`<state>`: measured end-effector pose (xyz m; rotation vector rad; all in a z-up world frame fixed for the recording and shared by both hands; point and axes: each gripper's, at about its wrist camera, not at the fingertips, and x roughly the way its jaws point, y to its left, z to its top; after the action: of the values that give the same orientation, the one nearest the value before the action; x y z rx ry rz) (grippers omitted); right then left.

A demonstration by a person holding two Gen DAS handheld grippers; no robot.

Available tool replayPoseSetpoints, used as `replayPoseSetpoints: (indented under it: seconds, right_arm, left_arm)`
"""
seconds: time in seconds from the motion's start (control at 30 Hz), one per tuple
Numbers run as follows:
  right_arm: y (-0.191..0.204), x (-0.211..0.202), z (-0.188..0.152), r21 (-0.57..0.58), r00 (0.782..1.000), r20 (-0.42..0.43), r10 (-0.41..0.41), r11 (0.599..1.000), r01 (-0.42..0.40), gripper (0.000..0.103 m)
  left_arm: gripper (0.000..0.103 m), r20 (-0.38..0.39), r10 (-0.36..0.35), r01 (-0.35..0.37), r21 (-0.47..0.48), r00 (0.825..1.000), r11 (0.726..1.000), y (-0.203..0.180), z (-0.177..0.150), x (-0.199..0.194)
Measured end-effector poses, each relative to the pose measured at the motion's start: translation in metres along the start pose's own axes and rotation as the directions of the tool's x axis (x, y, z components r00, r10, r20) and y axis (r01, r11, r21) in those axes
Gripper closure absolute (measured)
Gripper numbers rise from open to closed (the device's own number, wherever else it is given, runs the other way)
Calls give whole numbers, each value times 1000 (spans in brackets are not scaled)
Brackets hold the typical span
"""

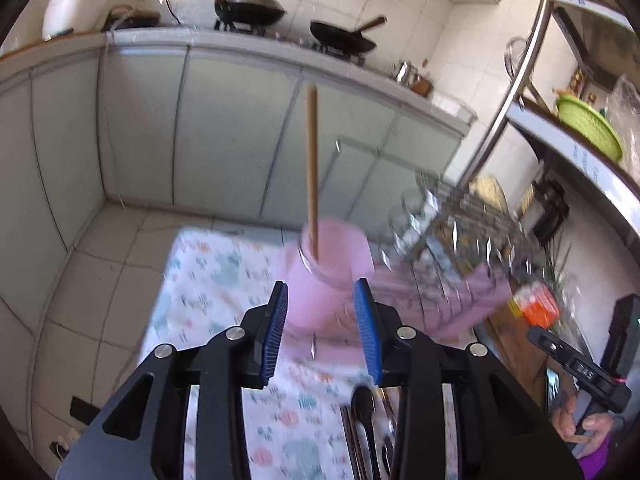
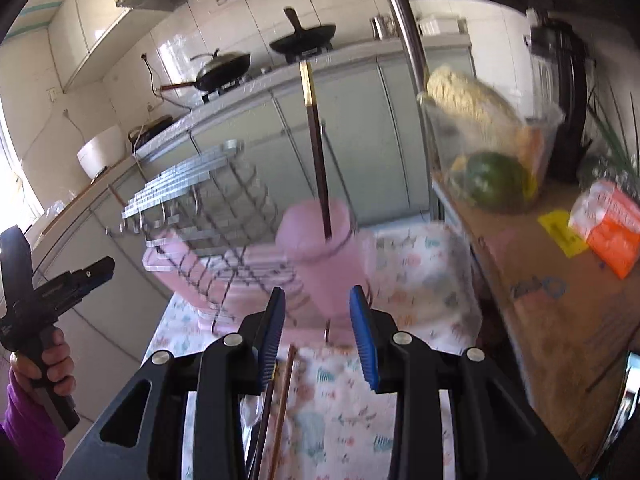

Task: Organize utensils
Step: 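Grasp a dark chopstick with the left tool while the right tool grasps a wooden chopstick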

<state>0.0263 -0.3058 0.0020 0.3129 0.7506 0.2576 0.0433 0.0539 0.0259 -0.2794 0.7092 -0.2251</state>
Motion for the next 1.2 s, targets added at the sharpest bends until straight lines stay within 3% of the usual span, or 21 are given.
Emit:
replayPoseSetpoints:
  seconds: [0.1,0.17,0.27,0.37,0.47,0.6,0.83,0.9,1.07,1.2]
  right_arm:
    - [0,12,-21,12,998,-57,12,1000,-11,73]
    - [-1,21,-31,23,995,-99,20,1000,-17,74]
    - [-5,34,-43,57,987,-153,52,997,-43,78]
    - [-9,41,-51,80,980,-183,72,995,-58,78]
    - [-11,46,-52,86,977,-196,86,994,-70,78]
    - [-15,48,-52,96,975,-200,103,992,-85,78]
    - [-17,56,-52,110,970,-213,118,989,-96,78]
    - [-16,58,-54,112,968,-218,126,988,-104,78]
    - [-11,61,-57,105,964,-230,132,988,-110,78]
    - [-8,63,-59,103,961,-242,137,988,-115,78]
  left_arm:
    - [68,-107,-17,18,9,994,1000,-4,-30,17]
    - [69,-194,-16,19,14,981,1000,-5,-53,34]
    - [88,-345,-36,32,-17,938,999,-5,-81,63]
    - [89,-456,-67,45,-59,888,997,-6,-100,87]
    - [89,-513,-91,59,-80,854,995,-12,-107,102]
    - [89,-556,-36,14,-43,830,999,-18,-113,117]
    - [89,-555,-2,4,3,832,1000,-29,-115,118]
    - [92,-572,-27,14,-27,820,1000,-29,-117,121]
    - [98,-564,-77,19,-108,822,994,-21,-115,118]
    - [98,-537,-70,-1,-131,841,991,-7,-111,108]
